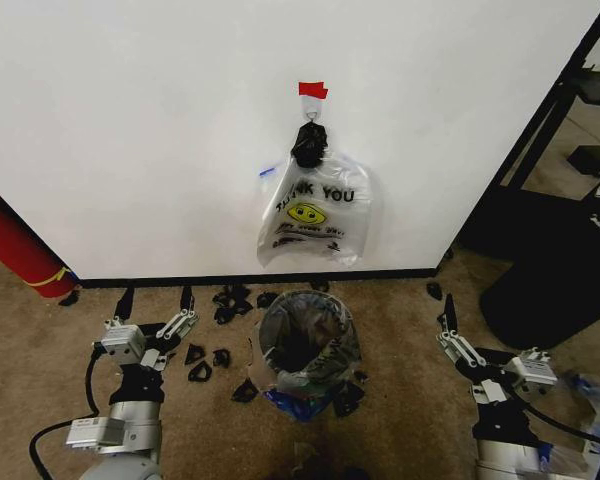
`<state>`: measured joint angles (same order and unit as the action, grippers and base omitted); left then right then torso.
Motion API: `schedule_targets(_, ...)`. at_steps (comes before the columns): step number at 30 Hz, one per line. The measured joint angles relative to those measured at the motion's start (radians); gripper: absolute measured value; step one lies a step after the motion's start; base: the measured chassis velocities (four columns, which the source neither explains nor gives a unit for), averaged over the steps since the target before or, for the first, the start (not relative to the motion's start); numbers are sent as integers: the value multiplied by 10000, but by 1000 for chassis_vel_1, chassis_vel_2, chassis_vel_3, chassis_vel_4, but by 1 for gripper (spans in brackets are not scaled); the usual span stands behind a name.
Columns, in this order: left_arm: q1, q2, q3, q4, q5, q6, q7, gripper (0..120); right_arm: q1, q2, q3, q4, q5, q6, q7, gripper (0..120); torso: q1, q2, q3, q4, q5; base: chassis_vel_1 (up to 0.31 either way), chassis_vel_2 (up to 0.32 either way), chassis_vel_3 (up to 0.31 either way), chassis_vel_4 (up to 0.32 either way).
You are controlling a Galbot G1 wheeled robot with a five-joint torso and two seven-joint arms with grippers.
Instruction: Pick up the garbage bag from the wall and place it over the trash bin.
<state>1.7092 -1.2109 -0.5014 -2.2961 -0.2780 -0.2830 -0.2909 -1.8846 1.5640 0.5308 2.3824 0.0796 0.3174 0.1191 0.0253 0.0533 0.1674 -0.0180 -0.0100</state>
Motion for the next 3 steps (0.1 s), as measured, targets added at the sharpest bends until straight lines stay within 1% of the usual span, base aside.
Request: schedule_targets(3, 61, -102, 141, 68, 193, -77, -37, 100, 40, -3, -51, -49, -87, -94, -1, 100, 0, 0, 0, 0, 0, 0, 0, 0, 0)
